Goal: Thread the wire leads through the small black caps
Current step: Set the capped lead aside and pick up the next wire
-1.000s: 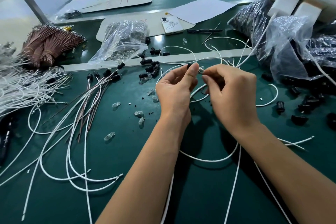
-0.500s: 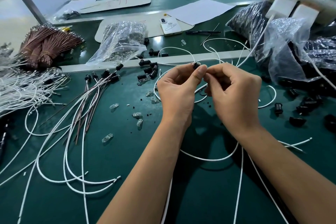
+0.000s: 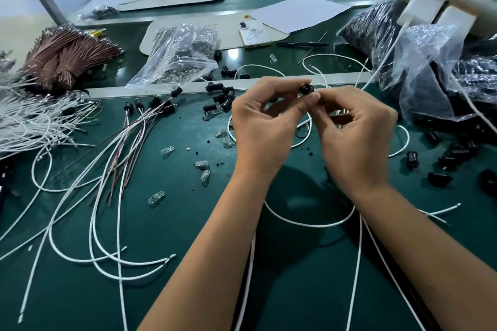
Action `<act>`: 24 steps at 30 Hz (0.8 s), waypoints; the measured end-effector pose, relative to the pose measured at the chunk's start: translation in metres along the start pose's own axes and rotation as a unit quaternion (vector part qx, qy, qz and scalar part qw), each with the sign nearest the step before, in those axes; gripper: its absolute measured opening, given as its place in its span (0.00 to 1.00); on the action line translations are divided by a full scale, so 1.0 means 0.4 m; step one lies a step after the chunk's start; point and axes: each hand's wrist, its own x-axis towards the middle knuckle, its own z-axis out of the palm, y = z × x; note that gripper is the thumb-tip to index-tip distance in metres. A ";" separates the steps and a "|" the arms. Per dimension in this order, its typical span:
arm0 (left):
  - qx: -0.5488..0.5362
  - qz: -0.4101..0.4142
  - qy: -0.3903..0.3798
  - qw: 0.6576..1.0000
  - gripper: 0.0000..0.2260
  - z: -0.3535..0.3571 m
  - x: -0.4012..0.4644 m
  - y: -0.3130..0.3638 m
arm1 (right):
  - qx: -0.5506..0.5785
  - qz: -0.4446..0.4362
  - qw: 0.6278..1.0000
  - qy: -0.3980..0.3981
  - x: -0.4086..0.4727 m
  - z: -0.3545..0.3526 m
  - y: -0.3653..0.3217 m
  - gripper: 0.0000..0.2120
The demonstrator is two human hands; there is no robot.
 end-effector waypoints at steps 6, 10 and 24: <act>0.017 0.051 -0.041 0.998 0.10 -0.002 0.000 0.012 | 0.016 0.014 1.000 0.007 -0.003 0.001 -0.001 0.03; 0.021 0.066 -0.048 0.996 0.11 0.000 -0.001 0.016 | 0.081 0.055 0.995 -0.009 -0.003 0.005 0.008 0.03; 0.029 0.087 -0.049 0.995 0.11 0.003 0.001 0.015 | 0.155 0.066 0.986 -0.011 0.003 0.007 0.020 0.05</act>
